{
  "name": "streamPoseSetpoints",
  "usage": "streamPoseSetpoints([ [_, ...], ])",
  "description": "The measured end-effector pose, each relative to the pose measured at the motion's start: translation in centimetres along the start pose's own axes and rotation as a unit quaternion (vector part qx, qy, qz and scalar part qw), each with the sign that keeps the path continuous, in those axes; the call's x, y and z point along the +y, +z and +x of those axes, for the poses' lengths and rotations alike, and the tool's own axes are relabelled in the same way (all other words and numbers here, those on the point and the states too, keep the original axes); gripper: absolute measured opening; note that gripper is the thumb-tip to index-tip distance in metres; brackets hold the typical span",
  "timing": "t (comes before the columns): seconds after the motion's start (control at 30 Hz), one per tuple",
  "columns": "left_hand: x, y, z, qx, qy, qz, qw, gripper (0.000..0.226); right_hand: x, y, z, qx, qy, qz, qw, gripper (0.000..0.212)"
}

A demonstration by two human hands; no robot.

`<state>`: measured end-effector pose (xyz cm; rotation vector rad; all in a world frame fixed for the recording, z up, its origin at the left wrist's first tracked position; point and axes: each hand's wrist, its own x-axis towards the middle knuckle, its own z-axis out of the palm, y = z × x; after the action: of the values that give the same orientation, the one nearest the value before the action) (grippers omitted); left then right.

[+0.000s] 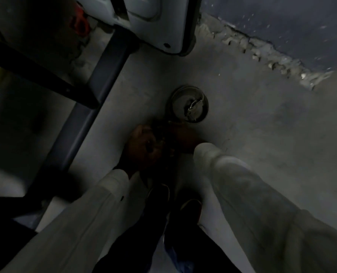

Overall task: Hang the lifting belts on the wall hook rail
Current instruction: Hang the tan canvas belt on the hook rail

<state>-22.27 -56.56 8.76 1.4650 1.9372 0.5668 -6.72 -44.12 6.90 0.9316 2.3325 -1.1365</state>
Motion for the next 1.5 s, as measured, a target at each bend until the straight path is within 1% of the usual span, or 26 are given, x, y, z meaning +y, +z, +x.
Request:
streamPoseSetpoints([
  [0.03,2.0,-1.8,-0.5,-0.005,-0.016,-0.042,0.999,0.048,-0.7,-1.5,-2.2,-0.002,0.003,0.051,0.999,0.062],
  [0.07,4.0,-3.4,-1.0,-0.005,-0.033,-0.063,0.997,0.061,-1.1,-2.9,-4.4,0.006,-0.004,0.094,0.996,0.056],
  [0.13,9.0,-6.7,-1.7,0.035,-0.094,-0.123,0.987,0.080,-2.3,-5.7,-9.1,0.038,-0.007,0.175,0.984,0.028],
  [0.17,11.3,-8.3,-2.3,0.062,-0.144,-0.176,0.972,0.081,-2.9,-7.2,-11.7,0.066,-0.008,0.215,0.974,0.023],
  [0.2,13.8,-9.9,-2.7,0.063,-0.190,-0.233,0.952,0.071,-3.9,-8.9,-14.5,0.098,-0.004,0.258,0.961,0.025],
  [0.23,16.1,-11.2,-3.0,0.037,-0.220,-0.293,0.930,0.050,-5.0,-10.4,-16.8,0.124,-0.006,0.296,0.947,0.029],
  [0.27,18.6,-12.7,-3.3,-0.015,-0.240,-0.345,0.907,0.041,-6.2,-12.0,-19.1,0.141,-0.014,0.321,0.937,0.032],
  [0.33,23.5,-15.4,-3.8,-0.103,-0.262,-0.419,0.863,0.048,-8.9,-15.4,-23.6,0.164,-0.006,0.365,0.917,0.028],
  [0.37,25.7,-16.8,-3.8,-0.123,-0.275,-0.459,0.836,0.054,-10.3,-17.1,-25.7,0.179,-0.003,0.383,0.906,0.025],
  [0.43,30.0,-20.1,-3.8,-0.149,-0.271,-0.502,0.808,0.057,-12.9,-20.9,-30.1,0.205,-0.004,0.416,0.886,0.035],
  [0.57,38.4,-26.3,-4.1,-0.179,-0.205,-0.537,0.799,0.060,-17.5,-27.7,-38.3,0.284,-0.028,0.467,0.837,0.030],
  [0.63,41.9,-28.9,-4.1,-0.195,-0.187,-0.538,0.798,0.076,-19.2,-30.8,-41.9,0.329,-0.049,0.482,0.811,0.023],
  [0.7,45.6,-31.6,-4.5,-0.241,-0.145,-0.534,0.798,0.085,-20.7,-33.7,-44.9,0.380,-0.068,0.494,0.779,0.037],
  [0.73,47.1,-32.9,-5.0,-0.256,-0.110,-0.531,0.800,0.080,-21.3,-35.0,-46.1,0.399,-0.076,0.503,0.763,0.042],
  [0.83,51.2,-35.5,-5.7,-0.322,-0.017,-0.530,0.784,0.052,-23.5,-38.9,-49.7,0.436,-0.107,0.533,0.717,0.046],
  [0.87,52.8,-36.1,-6.1,-0.321,0.011,-0.522,0.790,0.048,-24.3,-40.2,-51.0,0.446,-0.122,0.535,0.707,0.047],
  [0.97,58.0,-37.3,-6.5,-0.257,0.073,-0.522,0.810,0.030,-26.4,-43.7,-54.3,0.473,-0.152,0.530,0.687,0.049],
  [1.03,62.0,-38.5,-6.9,-0.211,0.119,-0.523,0.817,0.026,-27.5,-45.8,-56.9,0.490,-0.166,0.510,0.687,0.046],
  [1.13,67.1,-40.3,-7.6,-0.148,0.195,-0.497,0.832,0.024,-29.0,-48.5,-60.5,0.505,-0.177,0.446,0.717,0.043],
  [1.2,69.7,-41.3,-8.1,-0.106,0.236,-0.490,0.833,0.018,-29.8,-50.0,-63.1,0.515,-0.187,0.396,0.737,0.042],
  [1.27,71.9,-42.2,-8.5,-0.057,0.265,-0.508,0.818,0.012,-30.5,-51.1,-65.3,0.506,-0.189,0.357,0.762,0.040],
  [1.3,73.1,-42.7,-8.7,-0.038,0.283,-0.515,0.808,0.010,-30.8,-51.6,-66.1,0.506,-0.185,0.347,0.767,0.037],
  [1.33,74.1,-43.3,-8.8,-0.024,0.299,-0.508,0.807,0.008,-31.0,-52.0,-66.6,0.517,-0.182,0.343,0.763,0.034],
  [1.4,76.2,-44.5,-8.9,-0.019,0.335,-0.483,0.809,0.010,-31.6,-52.8,-67.3,0.577,-0.181,0.327,0.726,0.025],
  [1.47,77.9,-45.7,-8.6,-0.022,0.347,-0.450,0.823,0.017,-32.2,-54.0,-68.1,0.623,-0.188,0.304,0.695,0.018],
  [1.5,78.4,-46.2,-8.2,-0.020,0.343,-0.434,0.833,0.019,-32.6,-54.6,-68.6,0.635,-0.188,0.293,0.689,0.020],
])
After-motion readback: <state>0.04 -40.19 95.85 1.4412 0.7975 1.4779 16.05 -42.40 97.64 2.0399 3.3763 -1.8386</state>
